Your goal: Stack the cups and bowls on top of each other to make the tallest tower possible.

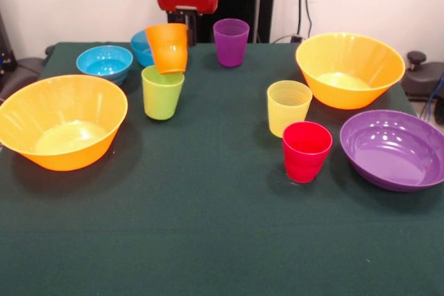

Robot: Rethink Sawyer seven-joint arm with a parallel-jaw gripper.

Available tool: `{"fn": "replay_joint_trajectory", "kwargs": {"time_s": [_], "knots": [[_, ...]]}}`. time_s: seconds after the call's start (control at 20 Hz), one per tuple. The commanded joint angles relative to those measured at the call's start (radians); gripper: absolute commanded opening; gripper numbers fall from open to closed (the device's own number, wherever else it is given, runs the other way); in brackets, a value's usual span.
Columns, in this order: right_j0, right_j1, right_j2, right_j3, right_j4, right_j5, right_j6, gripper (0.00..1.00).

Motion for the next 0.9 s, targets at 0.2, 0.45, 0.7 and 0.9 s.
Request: {"fn": "replay_joint_trajectory", "kwargs": {"time_s": [0.2,0.45,0.7,0.9], "knots": [[0.060,0.111,-0.010,-0.122,0.005,0.113,0.068,0.00],[0.048,0.068,-0.005,-0.128,0.031,0.196,0.036,0.00],[0.009,-0.033,0.020,-0.127,0.045,0.325,-0.037,0.00],[-0.021,-0.039,0.048,-0.133,0.027,0.320,-0.040,0.00]]}}
